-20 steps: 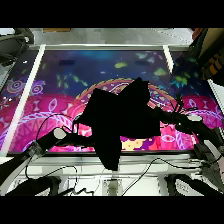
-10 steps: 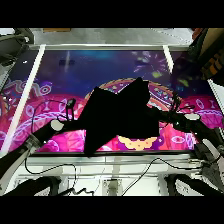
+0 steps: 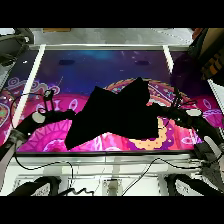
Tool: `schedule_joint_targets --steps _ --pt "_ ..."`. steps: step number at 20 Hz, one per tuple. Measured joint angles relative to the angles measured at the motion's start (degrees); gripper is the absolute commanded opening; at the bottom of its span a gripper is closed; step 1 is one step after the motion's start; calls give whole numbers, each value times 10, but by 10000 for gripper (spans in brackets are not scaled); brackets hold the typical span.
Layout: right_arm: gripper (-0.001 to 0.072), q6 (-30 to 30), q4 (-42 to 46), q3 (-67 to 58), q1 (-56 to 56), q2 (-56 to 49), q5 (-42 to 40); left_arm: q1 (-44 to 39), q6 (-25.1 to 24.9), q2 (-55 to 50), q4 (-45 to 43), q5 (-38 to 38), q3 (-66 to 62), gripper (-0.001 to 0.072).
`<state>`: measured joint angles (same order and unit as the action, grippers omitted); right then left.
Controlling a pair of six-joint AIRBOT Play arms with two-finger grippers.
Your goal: Fold the clothes and pants, and hang the long-sleeved shirts on hangers.
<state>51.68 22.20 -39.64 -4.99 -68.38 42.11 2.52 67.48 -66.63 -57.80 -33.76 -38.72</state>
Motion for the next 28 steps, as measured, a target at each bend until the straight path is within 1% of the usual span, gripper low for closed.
schedule_joint_targets --steps 2,3,6,9,11,15,18,20,22,24,26,28 --pt "15 0 7 -1 0 0 0 51 -2 4 -4 -84 0 474" --pt "15 0 14 -1 0 0 -1 75 -5 5 -5 -129 0 463" --pt "15 0 33 -1 0 0 -7 130 -14 15 11 -246 22 463" --pt "15 0 44 -1 0 0 -14 152 -17 33 33 -303 70 463" --pt "15 0 48 -1 0 0 -20 158 -17 44 52 -320 108 463" --pt "15 0 50 -1 0 0 -26 162 -19 54 90 -329 169 460" --pt "15 1 50 -1 0 0 -27 163 -20 57 103 -324 193 460" --pt "15 1 50 -1 0 0 -27 164 -29 57 106 -322 194 460" --pt "15 1 50 -1 0 0 -27 164 -36 63 101 -317 179 460" --pt "15 1 51 -1 0 0 -27 164 -40 78 96 -330 157 459" --pt "15 1 51 -1 0 0 -28 165 -38 100 63 -337 139 461" --pt "15 1 51 -1 0 0 -27 164 -23 120 25 -343 131 461"
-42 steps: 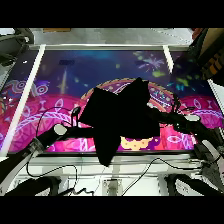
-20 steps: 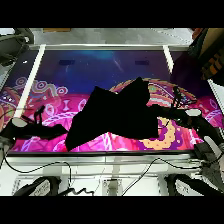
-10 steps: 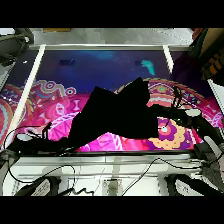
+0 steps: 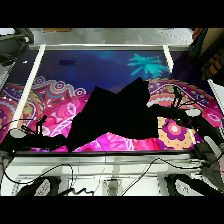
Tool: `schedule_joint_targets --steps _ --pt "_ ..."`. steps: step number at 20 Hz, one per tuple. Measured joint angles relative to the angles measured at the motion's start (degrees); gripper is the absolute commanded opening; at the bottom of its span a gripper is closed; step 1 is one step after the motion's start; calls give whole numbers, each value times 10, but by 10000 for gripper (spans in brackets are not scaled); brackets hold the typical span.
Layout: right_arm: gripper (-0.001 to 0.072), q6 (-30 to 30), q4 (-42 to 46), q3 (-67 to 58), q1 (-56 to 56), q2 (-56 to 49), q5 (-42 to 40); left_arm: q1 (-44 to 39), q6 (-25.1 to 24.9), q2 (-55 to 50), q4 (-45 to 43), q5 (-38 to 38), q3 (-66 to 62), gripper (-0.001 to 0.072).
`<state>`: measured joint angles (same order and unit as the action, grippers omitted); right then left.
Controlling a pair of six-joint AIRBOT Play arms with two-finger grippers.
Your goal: Fold the clothes and pants, and hang the long-sleeved shirts on hangers.
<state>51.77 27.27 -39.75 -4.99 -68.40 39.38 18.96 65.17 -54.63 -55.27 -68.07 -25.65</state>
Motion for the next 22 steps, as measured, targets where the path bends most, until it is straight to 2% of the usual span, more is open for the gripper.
schedule_joint_targets --steps 5,12,13,14,16,17,22 --pt "15 0 0 0 0 0 0 0 23 19 -38 11 27 461" --pt "15 0 0 0 0 0 0 -32 2 23 20 82 75 457" --pt "15 0 0 0 0 0 0 -40 0 23 25 95 76 423" --pt "15 0 0 0 0 0 0 -47 -1 21 28 109 78 321" --pt "15 0 0 0 0 0 0 -59 -3 14 28 130 80 48" --pt "15 0 0 0 0 0 0 -65 -3 8 28 138 81 11" --pt "13 0 3 -14 0 3 -12 -77 -35 -5 97 178 55 11"
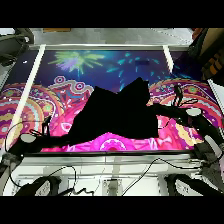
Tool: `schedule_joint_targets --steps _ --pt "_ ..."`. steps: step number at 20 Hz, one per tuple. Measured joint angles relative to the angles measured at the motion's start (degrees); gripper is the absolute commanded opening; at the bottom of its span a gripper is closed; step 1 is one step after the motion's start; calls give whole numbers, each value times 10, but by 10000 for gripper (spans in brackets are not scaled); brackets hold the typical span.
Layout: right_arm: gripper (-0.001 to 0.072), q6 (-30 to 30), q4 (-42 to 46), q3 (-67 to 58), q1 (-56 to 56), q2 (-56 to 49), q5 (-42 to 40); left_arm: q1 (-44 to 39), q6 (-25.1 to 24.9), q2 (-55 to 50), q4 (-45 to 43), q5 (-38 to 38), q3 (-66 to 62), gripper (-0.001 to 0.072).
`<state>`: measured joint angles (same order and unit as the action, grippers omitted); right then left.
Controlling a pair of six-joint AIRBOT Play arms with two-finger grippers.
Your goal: Fold the clothes and pants, and hang the long-sleeved shirts on hangers.
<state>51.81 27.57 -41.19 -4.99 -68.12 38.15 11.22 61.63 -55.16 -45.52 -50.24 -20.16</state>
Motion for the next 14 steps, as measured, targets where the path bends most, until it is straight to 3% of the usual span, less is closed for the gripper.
schedule_joint_targets --steps 4,8,10,14 --pt "13 17 23 -79 0 1 -45 3 -16 -3 43 96 -122 10" --pt "12 85 121 -184 -4 2 -64 20 -22 -3 61 214 -280 10" --pt "13 119 196 -214 -15 1 -24 29 -23 -3 63 248 -335 10" --pt "12 155 342 -214 -81 0 149 35 -25 -10 55 259 -374 11"
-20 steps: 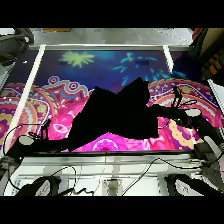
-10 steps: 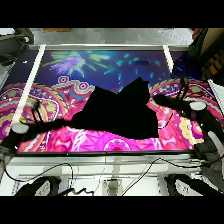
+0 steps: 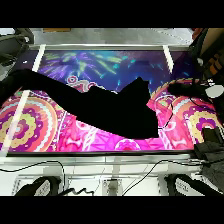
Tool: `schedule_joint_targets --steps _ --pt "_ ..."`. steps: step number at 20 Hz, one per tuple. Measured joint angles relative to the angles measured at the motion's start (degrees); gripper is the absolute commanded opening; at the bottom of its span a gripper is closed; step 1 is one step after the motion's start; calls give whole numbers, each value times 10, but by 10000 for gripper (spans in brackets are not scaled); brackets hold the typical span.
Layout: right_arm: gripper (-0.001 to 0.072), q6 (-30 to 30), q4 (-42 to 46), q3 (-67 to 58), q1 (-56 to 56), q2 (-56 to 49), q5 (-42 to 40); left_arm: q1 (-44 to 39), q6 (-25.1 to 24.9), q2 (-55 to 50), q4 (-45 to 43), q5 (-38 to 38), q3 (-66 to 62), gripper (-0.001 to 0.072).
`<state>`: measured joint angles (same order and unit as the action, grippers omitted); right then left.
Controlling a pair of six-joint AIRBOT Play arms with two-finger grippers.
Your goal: Fold the clothes and pants, and hang the long-sleeved shirts on hangers.
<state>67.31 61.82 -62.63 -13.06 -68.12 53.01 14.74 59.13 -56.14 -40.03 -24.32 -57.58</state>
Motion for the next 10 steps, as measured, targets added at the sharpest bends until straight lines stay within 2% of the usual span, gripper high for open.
schedule_joint_targets --steps 2,3,5,7,10 --pt "13 -9 37 31 -47 0 101 1 0 -7 -7 -9 -7 11" --pt "41 -19 47 56 -69 0 150 1 0 -10 -8 -11 -9 11" --pt "460 -31 54 114 -103 0 215 2 0 -15 -12 -16 -12 11" --pt "485 -30 45 177 -120 0 240 2 0 -19 -14 -19 -13 11" --pt "485 -28 -5 263 -133 -7 219 2 0 -22 -17 -22 -14 11"
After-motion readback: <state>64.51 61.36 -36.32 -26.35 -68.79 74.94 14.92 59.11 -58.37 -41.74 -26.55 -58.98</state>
